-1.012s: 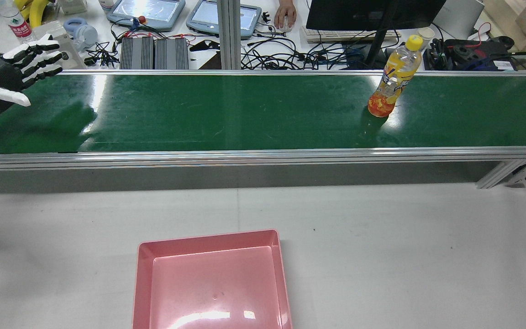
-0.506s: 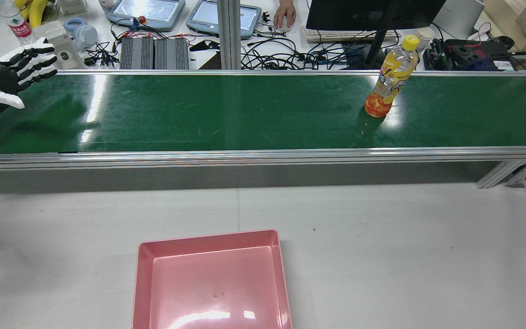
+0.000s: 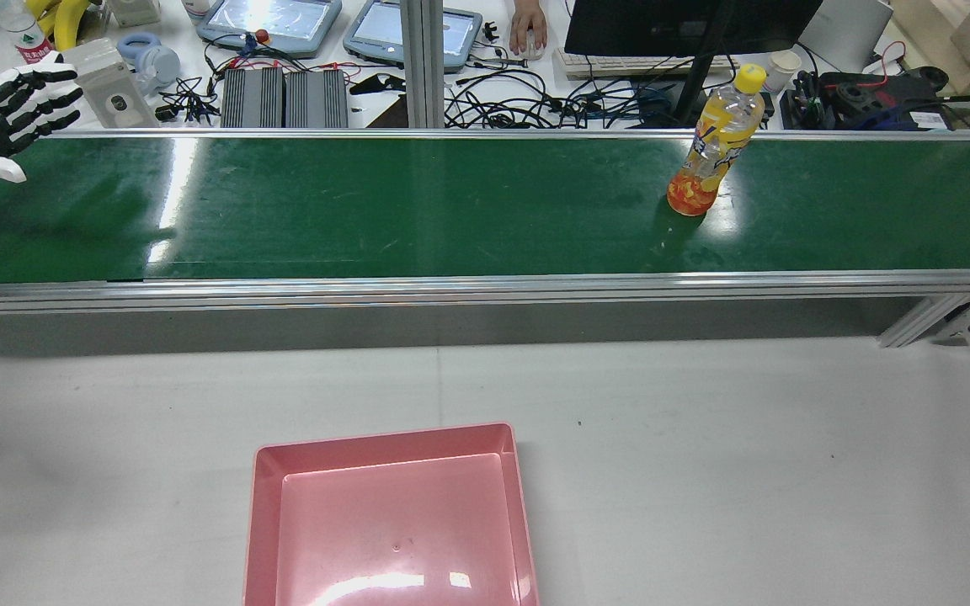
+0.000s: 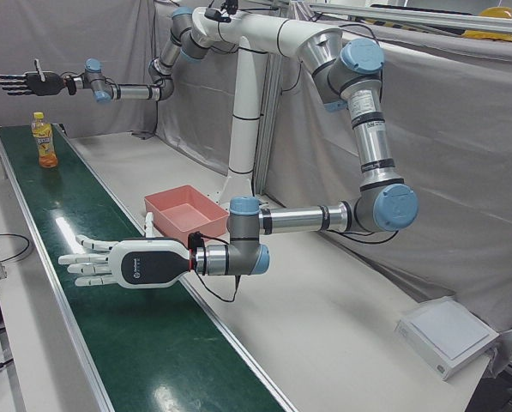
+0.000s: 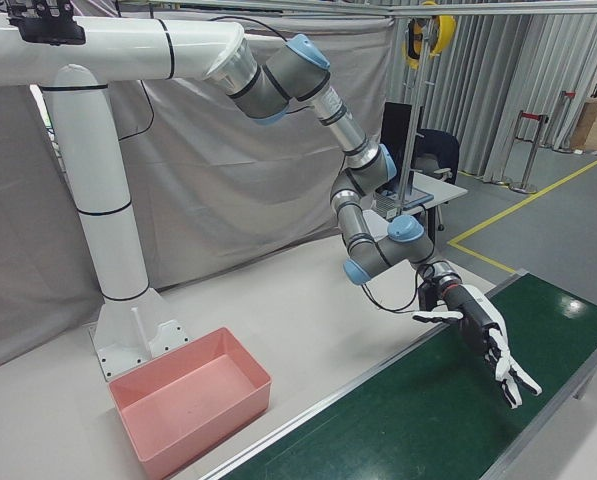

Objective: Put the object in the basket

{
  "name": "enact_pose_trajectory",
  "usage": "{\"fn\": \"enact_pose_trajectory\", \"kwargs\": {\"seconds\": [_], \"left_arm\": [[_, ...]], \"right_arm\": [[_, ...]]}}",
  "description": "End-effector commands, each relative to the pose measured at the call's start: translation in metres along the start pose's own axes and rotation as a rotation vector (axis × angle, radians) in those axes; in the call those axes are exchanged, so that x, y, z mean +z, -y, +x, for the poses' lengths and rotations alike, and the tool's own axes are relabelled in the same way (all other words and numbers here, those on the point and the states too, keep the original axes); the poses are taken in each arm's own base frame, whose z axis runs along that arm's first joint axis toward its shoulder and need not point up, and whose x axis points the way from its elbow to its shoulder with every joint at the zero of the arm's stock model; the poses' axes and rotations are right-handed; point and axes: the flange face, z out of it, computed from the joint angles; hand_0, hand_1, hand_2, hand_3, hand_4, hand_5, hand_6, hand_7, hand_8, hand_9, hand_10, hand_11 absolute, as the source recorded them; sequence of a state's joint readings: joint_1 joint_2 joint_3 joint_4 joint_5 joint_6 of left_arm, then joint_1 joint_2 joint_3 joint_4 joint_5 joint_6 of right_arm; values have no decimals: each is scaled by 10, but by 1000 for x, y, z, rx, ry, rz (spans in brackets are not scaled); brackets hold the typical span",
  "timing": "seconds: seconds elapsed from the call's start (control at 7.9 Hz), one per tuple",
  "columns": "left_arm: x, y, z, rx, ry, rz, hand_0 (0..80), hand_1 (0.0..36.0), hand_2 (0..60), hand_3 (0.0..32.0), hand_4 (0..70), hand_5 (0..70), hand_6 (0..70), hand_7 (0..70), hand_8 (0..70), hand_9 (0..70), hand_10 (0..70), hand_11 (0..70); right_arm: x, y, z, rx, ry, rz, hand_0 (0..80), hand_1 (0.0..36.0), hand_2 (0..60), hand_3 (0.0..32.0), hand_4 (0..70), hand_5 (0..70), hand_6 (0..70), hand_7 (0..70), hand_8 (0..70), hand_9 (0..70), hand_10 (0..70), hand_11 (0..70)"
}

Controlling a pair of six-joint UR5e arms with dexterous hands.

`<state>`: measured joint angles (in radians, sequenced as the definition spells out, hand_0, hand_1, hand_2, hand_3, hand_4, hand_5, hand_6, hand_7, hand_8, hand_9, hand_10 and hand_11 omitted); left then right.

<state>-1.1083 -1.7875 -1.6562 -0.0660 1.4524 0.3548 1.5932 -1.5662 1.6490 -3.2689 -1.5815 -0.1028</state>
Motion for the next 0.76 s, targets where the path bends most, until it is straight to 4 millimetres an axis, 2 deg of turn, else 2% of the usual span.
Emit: {"fn": "enact_pose_trajectory", "kwargs": {"seconds": [0.0,0.63], "left_arm": [[0,-10,9,8,7,-5,493,95,0,60,124,234,14,2,91,92,69,111],[-1,-8,9,7,9,2,488,89,0,58,121,233,11,1,89,88,71,114]], "right_arm": [[0,0,0,0,1,0,0,0,0,0,0,0,0,0,0,0,0,0],[0,0,0,0,-1,0,0,0,0,0,0,0,0,0,0,0,0,0]]}}
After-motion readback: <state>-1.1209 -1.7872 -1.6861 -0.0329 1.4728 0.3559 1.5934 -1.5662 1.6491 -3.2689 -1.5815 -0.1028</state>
